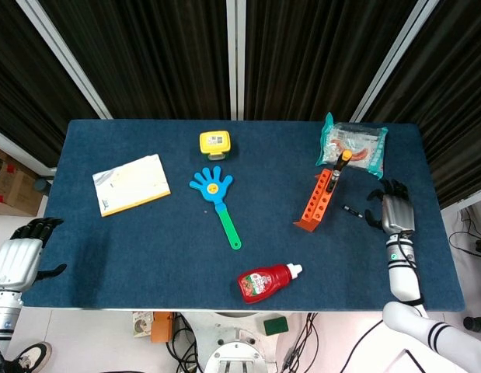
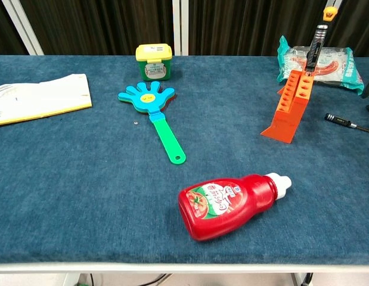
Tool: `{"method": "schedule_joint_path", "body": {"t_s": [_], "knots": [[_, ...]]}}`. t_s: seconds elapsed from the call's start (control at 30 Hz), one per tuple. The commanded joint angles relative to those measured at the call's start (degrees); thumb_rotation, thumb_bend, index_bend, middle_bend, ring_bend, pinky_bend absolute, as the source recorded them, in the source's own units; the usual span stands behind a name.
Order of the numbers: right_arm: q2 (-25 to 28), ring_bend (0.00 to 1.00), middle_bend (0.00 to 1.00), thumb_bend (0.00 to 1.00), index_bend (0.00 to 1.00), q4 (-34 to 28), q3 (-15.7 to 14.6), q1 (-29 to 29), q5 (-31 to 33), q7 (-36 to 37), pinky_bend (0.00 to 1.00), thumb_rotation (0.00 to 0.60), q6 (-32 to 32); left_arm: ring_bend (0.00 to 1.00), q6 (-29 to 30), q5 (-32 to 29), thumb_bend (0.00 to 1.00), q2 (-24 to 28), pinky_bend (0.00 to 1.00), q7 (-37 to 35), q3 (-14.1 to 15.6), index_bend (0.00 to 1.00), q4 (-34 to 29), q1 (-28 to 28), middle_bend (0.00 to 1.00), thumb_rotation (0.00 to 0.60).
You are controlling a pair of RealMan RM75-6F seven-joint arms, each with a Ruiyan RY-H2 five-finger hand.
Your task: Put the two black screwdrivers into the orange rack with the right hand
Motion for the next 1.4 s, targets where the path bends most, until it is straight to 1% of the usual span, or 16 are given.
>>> {"method": "schedule_joint_path", "body": {"t_s": [0.03, 0.17, 0.37, 0.63, 0.73, 0.93, 1.27, 1.4], "knots": [[-2.7, 0.00, 0.08, 0.38, 0.44, 2.6, 0.7, 1.5, 1.4, 0.6, 0.00, 0.600, -2.0, 0.14, -0.1, 0.0, 0.01, 0.1, 0.26, -0.2, 0.0, 0.18, 0.1, 0.0, 0.20, 0.600], [-4.7, 0.00, 0.08, 0.38, 0.44, 5.0, 0.8, 2.5, 2.5, 0.0, 0.00, 0.600, -3.3, 0.14, 0.0, -0.1, 0.01, 0.2, 0.26, -0.5, 0.0, 0.18, 0.1, 0.0, 0.20, 0.600], [-6.4, 0.00, 0.08, 0.38, 0.44, 7.2, 0.5, 2.9, 2.5, 0.4, 0.00, 0.600, -4.2, 0.14, 0.2, 0.2, 0.01, 0.3, 0.26, -0.8, 0.0, 0.18, 0.2, 0.1, 0.20, 0.600], [-5.8, 0.00, 0.08, 0.37, 0.46, 6.0, 0.5, 2.4, 0.9, 3.4, 0.00, 0.600, -4.4, 0.14, 0.8, 0.6, 0.01, 0.3, 0.26, -0.9, 0.1, 0.18, 0.2, 0.3, 0.20, 0.600], [-5.6, 0.00, 0.08, 0.37, 0.46, 5.7, 0.5, 2.4, 1.1, 3.0, 0.00, 0.600, -4.4, 0.14, 0.7, 0.5, 0.01, 0.3, 0.26, -0.9, 0.1, 0.18, 0.2, 0.3, 0.20, 0.600], [-6.1, 0.00, 0.08, 0.37, 0.50, 6.3, 0.7, 2.7, 1.9, 2.3, 0.00, 0.600, -4.9, 0.14, 0.7, 0.5, 0.01, 0.3, 0.26, -0.9, 0.1, 0.18, 0.2, 0.3, 0.20, 0.600], [-6.6, 0.00, 0.08, 0.38, 0.51, 7.0, 0.8, 3.0, 2.6, 1.4, 0.00, 0.600, -5.3, 0.14, 0.5, 0.4, 0.01, 0.3, 0.26, -1.0, 0.0, 0.18, 0.3, 0.2, 0.20, 0.600], [-6.8, 0.00, 0.09, 0.39, 0.55, 7.2, 0.9, 3.0, 2.6, 1.3, 0.00, 0.600, -4.9, 0.14, 0.5, 0.4, 0.01, 0.3, 0.26, -1.0, 0.0, 0.18, 0.3, 0.2, 0.20, 0.600]]}}
